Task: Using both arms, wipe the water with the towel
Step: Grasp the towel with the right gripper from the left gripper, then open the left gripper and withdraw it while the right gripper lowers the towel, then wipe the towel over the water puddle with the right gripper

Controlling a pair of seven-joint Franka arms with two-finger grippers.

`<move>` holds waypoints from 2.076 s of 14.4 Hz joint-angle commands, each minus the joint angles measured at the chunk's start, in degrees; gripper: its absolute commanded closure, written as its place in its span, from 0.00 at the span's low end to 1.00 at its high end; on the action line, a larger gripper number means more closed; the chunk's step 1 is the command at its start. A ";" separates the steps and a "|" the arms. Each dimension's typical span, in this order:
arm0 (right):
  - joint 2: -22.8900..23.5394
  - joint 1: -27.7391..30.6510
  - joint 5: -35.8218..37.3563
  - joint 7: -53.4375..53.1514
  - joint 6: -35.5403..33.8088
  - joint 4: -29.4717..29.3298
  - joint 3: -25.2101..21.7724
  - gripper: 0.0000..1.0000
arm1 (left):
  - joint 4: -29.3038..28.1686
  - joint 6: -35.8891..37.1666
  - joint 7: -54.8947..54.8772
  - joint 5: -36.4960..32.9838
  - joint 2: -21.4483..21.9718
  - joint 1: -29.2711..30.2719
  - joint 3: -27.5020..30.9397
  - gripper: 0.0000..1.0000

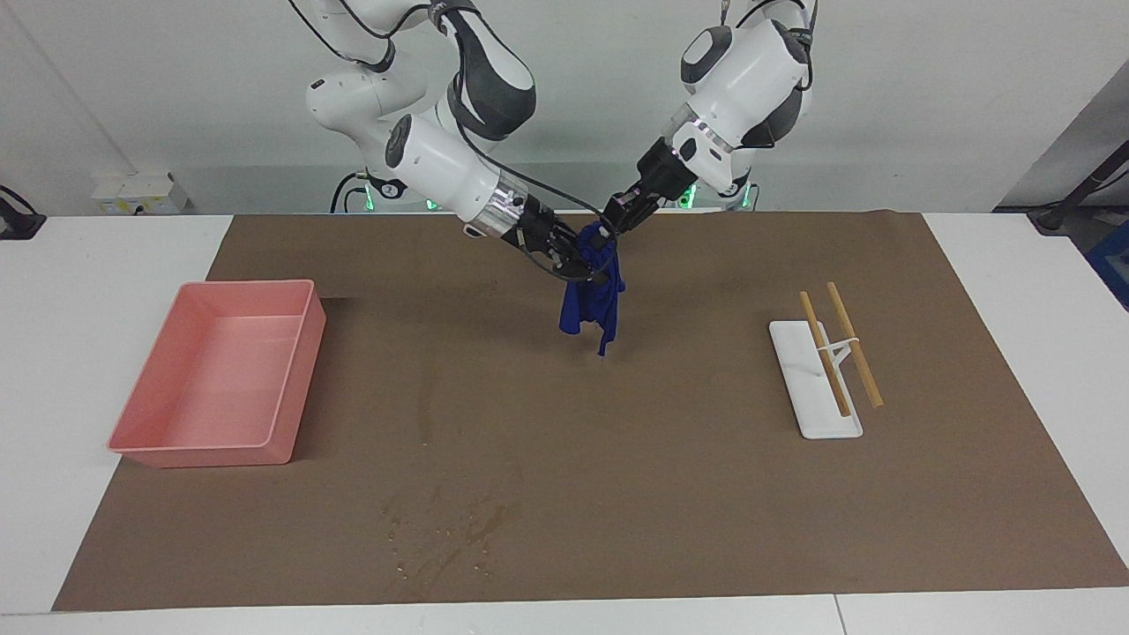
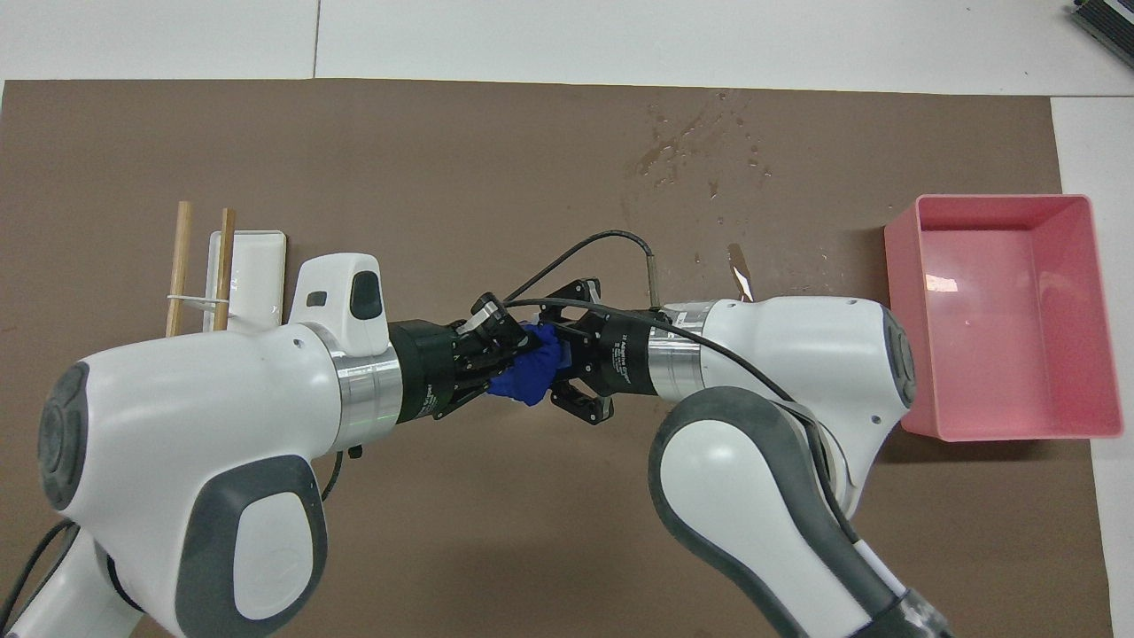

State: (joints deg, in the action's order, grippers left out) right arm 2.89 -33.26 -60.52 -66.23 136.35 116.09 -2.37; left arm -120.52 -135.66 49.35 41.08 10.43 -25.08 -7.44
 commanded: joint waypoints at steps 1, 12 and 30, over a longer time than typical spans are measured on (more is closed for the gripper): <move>-0.16 0.56 -0.65 6.89 0.15 0.72 0.26 1.00 | -0.86 -2.07 -1.19 1.81 0.65 -1.29 0.84 1.00; -0.34 7.13 16.01 19.96 -11.24 0.98 0.08 1.00 | 11.43 8.81 -2.16 -21.70 -3.39 3.71 1.46 0.00; 23.20 20.78 41.54 84.06 11.72 -0.86 0.17 1.00 | 29.64 50.75 -62.80 -41.87 -4.28 30.26 1.46 0.00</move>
State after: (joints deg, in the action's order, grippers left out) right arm 17.41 -13.59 -20.26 14.25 139.13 117.17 -2.74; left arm -93.20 -87.20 -12.53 1.15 6.85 5.33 -5.05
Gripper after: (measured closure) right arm 0.863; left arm 0.000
